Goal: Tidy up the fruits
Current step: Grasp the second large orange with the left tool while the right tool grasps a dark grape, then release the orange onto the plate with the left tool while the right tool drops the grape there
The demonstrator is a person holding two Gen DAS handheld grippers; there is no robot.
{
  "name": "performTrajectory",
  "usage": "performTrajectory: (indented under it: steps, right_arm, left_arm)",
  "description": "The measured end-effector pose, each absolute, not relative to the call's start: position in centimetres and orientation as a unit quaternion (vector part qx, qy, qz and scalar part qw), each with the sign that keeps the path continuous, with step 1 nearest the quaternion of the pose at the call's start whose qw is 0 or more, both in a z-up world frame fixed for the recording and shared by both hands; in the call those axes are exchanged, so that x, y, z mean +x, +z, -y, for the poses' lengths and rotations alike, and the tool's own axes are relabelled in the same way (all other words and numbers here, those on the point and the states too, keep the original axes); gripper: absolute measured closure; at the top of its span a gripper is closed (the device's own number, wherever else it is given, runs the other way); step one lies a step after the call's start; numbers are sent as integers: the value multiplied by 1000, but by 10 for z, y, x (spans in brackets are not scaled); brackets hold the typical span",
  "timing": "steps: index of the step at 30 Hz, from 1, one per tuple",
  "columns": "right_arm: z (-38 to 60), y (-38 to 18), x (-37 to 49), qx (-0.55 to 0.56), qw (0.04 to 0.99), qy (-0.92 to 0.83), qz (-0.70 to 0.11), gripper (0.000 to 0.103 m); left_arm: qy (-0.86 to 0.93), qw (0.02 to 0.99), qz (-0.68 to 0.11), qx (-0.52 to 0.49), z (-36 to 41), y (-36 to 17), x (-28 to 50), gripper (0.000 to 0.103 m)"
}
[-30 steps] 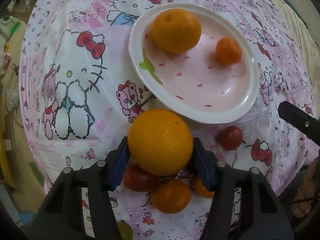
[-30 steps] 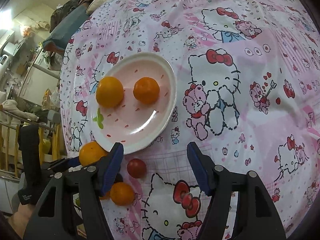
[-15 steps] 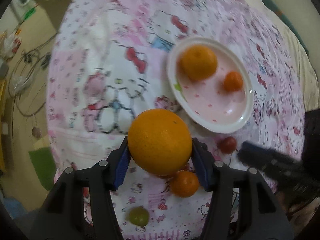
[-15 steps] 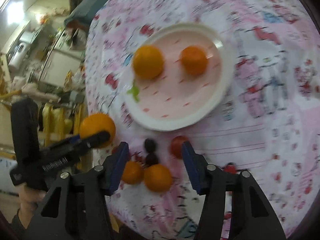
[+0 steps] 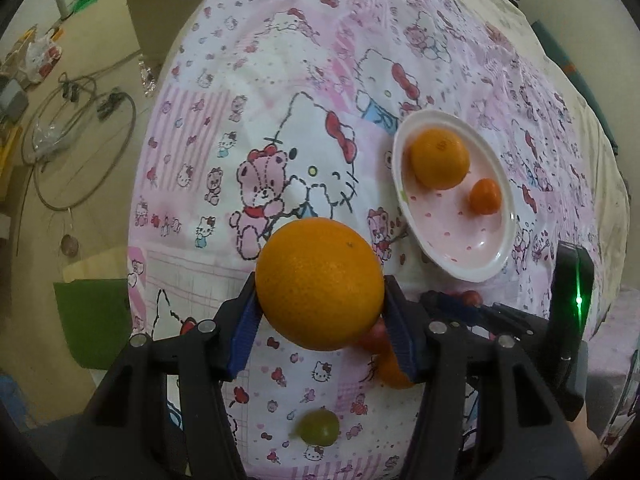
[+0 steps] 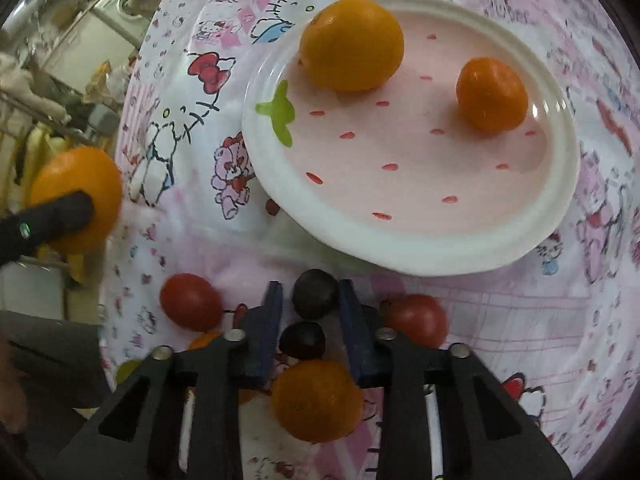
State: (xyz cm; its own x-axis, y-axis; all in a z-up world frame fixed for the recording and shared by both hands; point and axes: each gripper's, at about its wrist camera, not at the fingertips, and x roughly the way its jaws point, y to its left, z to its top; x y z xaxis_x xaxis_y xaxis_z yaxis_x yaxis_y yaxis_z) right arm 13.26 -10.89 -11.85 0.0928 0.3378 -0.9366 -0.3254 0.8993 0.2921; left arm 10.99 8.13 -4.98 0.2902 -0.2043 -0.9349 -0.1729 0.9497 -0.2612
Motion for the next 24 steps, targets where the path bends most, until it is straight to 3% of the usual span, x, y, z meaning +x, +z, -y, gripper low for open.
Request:
performTrajectory:
  steps: [14, 24]
  right_arm:
    - [168, -67, 118, 107, 759, 260, -587, 80]
    - [224, -40, 144, 165, 787, 219, -552, 80]
  left_arm:
    - [-2, 801, -583, -133, -64, -44, 115, 50]
    - [-40, 797, -593, -103, -4, -49, 134, 50]
